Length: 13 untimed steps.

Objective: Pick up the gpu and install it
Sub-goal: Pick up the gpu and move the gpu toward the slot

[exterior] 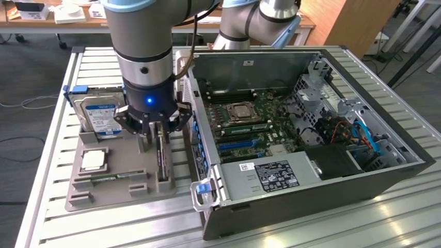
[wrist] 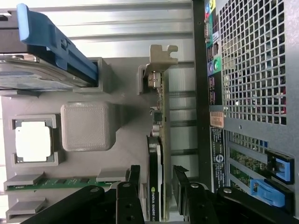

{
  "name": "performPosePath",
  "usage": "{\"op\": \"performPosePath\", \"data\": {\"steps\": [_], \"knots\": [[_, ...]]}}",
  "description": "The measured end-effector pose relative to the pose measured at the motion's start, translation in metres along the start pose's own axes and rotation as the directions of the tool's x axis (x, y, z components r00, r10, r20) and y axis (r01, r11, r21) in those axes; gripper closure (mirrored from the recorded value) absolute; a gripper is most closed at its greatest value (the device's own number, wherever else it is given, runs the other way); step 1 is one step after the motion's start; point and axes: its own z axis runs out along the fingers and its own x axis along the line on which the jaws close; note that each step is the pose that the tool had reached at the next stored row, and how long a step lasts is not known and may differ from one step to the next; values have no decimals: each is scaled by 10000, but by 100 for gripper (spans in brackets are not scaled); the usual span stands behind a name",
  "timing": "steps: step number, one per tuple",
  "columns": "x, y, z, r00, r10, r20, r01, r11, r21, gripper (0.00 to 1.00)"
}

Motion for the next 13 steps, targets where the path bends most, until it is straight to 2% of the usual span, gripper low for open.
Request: {"op": "performPosePath", "data": {"steps": [13], "knots": [[2,-16,114,10000,0,-1,0,10000,2,58]]}}
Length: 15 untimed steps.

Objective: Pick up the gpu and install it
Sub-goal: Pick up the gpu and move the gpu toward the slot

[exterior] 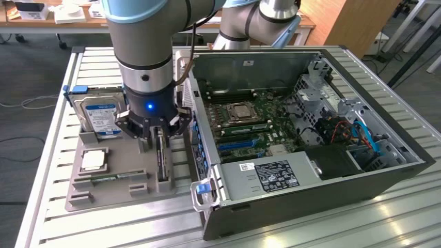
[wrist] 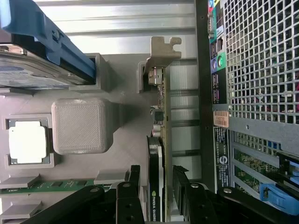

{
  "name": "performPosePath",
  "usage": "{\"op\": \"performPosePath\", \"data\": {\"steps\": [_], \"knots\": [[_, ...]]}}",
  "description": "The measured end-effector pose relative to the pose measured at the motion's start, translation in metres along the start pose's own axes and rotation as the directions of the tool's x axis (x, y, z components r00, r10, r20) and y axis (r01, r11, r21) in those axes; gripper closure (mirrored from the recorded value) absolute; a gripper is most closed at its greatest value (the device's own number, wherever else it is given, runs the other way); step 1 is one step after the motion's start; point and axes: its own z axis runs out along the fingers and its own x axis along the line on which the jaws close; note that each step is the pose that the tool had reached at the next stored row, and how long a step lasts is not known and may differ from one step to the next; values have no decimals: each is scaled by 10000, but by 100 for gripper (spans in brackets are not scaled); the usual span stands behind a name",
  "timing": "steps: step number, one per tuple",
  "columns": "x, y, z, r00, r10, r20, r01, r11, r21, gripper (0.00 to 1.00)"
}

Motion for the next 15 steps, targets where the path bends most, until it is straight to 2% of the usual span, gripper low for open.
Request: {"op": "performPosePath", "data": {"steps": [5,9,15], "knots": [[1,-3,68,10000,-2,1,2,10000,0,58],[1,-3,70,10000,-1,-2,1,10000,2,58],[2,-5,128,10000,-1,1,1,10000,0,58]]}}
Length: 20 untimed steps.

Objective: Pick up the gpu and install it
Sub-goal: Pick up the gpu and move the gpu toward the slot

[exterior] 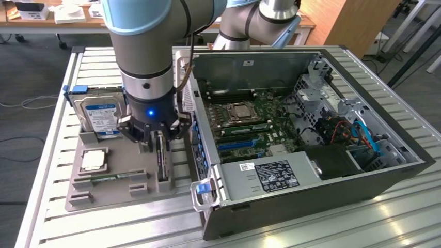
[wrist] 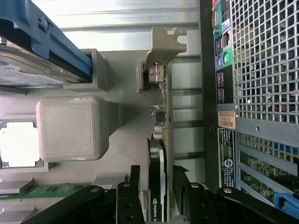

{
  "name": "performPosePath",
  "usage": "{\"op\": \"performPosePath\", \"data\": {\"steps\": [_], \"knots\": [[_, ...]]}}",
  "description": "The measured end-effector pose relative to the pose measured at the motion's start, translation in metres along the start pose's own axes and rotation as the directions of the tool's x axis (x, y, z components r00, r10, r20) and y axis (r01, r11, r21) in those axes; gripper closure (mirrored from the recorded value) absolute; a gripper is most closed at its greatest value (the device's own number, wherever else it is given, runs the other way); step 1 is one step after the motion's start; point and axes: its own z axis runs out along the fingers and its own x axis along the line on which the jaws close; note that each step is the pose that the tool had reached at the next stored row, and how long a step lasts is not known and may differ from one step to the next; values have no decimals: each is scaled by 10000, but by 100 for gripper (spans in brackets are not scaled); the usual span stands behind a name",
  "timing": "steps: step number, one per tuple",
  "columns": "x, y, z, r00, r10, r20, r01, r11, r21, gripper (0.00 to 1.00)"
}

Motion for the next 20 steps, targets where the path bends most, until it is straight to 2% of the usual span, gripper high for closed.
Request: {"op": "performPosePath", "data": {"steps": [8,20], "knots": [[1,-2,50,10000,0,-1,0,10000,1,58],[2,-2,71,10000,0,1,0,10000,-1,58]]}}
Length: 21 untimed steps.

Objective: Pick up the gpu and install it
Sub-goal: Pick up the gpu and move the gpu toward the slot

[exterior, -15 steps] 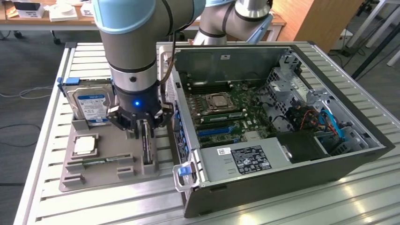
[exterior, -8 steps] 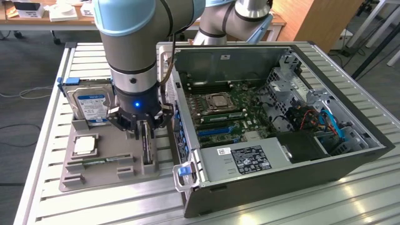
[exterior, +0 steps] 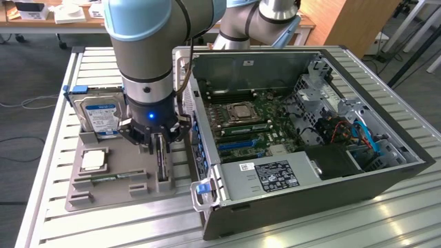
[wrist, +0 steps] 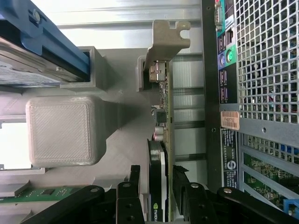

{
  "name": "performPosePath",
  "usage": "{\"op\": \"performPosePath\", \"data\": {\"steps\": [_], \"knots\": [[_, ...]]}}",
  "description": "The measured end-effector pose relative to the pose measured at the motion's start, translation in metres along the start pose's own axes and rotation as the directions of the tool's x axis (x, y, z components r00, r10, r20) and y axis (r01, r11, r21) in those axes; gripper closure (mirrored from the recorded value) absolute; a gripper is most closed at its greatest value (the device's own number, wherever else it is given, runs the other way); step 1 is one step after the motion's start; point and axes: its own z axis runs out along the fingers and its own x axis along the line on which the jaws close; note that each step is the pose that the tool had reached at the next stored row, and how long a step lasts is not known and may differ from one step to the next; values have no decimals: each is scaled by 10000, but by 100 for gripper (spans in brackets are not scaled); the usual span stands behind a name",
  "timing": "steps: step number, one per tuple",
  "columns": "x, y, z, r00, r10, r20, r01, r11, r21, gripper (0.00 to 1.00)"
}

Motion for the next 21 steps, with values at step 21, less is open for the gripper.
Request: {"op": "performPosePath", "data": {"steps": [21], "knots": [[0,0,7,10000,0,-1,0,10000,2,67]]}}
